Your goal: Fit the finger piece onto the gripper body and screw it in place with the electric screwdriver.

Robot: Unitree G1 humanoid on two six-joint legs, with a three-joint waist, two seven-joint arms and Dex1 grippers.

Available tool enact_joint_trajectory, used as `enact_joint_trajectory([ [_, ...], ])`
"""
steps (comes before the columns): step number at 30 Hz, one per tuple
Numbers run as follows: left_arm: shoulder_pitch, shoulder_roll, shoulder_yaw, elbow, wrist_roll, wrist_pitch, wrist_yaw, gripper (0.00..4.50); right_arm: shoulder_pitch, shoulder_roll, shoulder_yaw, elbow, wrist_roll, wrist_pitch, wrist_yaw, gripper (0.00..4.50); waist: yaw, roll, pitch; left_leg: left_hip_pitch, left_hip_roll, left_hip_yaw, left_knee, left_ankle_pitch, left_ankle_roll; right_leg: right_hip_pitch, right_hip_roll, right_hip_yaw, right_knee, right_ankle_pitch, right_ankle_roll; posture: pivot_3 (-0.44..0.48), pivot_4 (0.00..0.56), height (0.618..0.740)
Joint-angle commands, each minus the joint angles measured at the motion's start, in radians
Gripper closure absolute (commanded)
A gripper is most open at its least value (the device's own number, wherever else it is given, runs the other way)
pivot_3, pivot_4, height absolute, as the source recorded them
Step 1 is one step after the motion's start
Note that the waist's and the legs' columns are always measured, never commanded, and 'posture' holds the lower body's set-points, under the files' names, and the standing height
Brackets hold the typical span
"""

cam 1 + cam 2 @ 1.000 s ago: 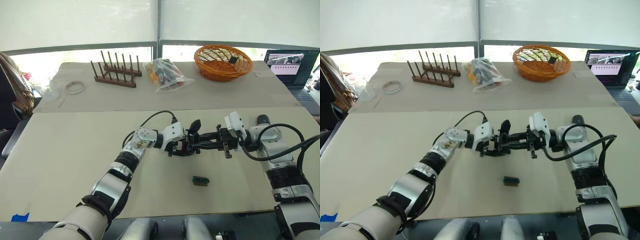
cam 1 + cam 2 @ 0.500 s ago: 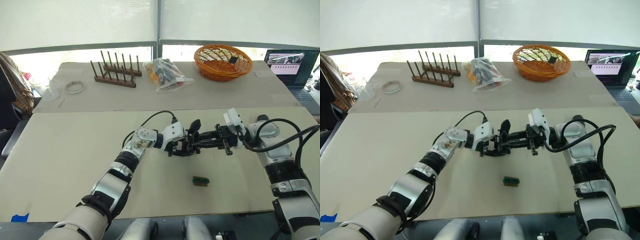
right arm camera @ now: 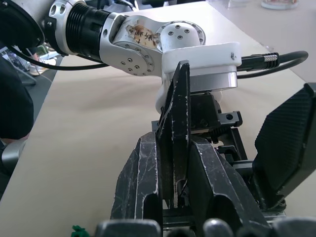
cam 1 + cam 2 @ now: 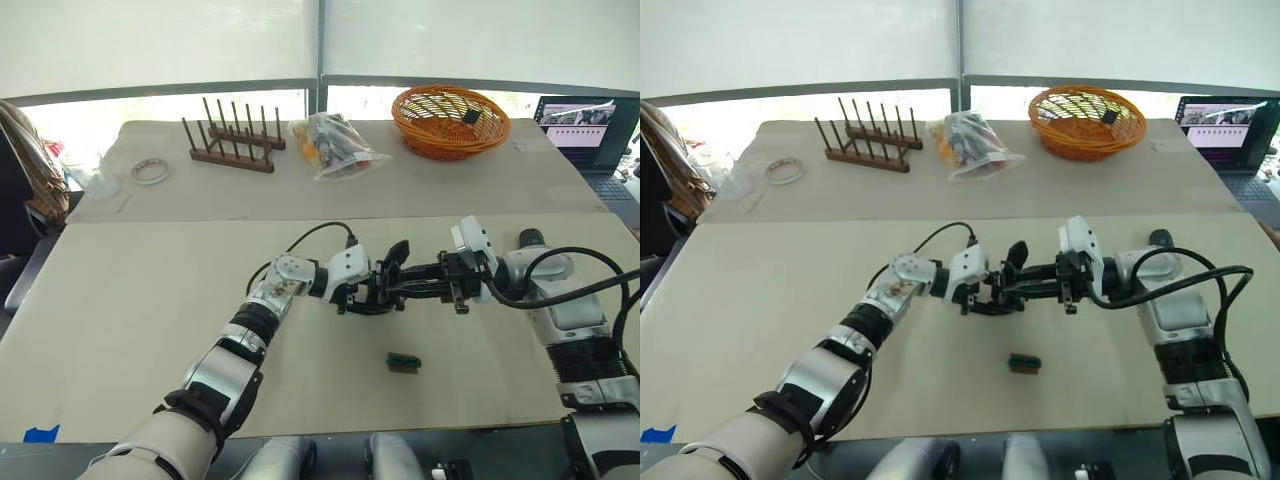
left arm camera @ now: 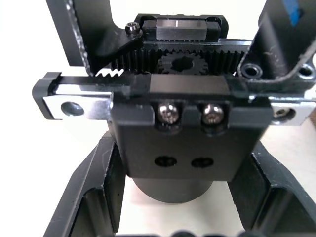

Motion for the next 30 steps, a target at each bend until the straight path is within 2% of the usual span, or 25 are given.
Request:
enact_joint_trajectory([
  [1, -0.025, 0.008, 0.02, 0.009, -0.009, -0.007, 0.019, 2.19, 0.02, -0.034, -0.004, -0.08, 0.015, 0.011, 0.031, 4.17, 0.001, 0.0, 0.0, -0.003, 0.0, 0.0, 0.002, 0.0, 0.0, -0.003, 0.0, 0.0, 0.0, 0.0, 0.0, 0.0, 0.15, 0.74],
  [6, -0.035, 0.004, 0.027, 0.02, -0.01, -0.009, 0.016, 2.19, 0.045, 0.005, 0.033, 0.01, -0.066, -0.109, 0.016, 4.17, 0.001, 0.0, 0.0, -0.004, 0.001, 0.001, 0.005, 0.0, -0.001, -0.004, -0.001, 0.0, 0.001, 0.0, 0.0, 0.0, 0.15, 0.74],
  [10, -0.029, 0.009, 0.029, 0.018, -0.01, -0.008, 0.01, 2.19, 0.058, 0.043, 0.002, 0.033, -0.06, -0.162, -0.022, 4.17, -0.002, 0.0, 0.0, -0.003, 0.001, 0.001, 0.005, 0.001, -0.001, -0.003, 0.0, 0.0, 0.002, 0.0, 0.0, 0.0, 0.15, 0.74],
  [17, -0.022, 0.016, 0.032, 0.01, -0.007, -0.004, 0.011, 2.19, 0.016, 0.026, -0.078, -0.097, 0.102, 0.031, -0.044, 4.17, -0.004, 0.0, 0.0, -0.004, 0.001, 0.001, 0.004, 0.001, -0.001, -0.005, -0.001, 0.001, 0.005, 0.0, 0.0, 0.0, 0.15, 0.74],
  [30, -0.033, 0.014, 0.032, 0.016, -0.005, -0.001, 0.01, 2.19, 0.01, 0.077, -0.005, 0.028, -0.019, -0.102, -0.021, 4.17, -0.004, 0.0, 0.0, -0.004, 0.001, 0.001, 0.004, 0.001, -0.001, -0.005, 0.0, 0.0, 0.006, 0.0, 0.0, 0.0, 0.15, 0.74],
])
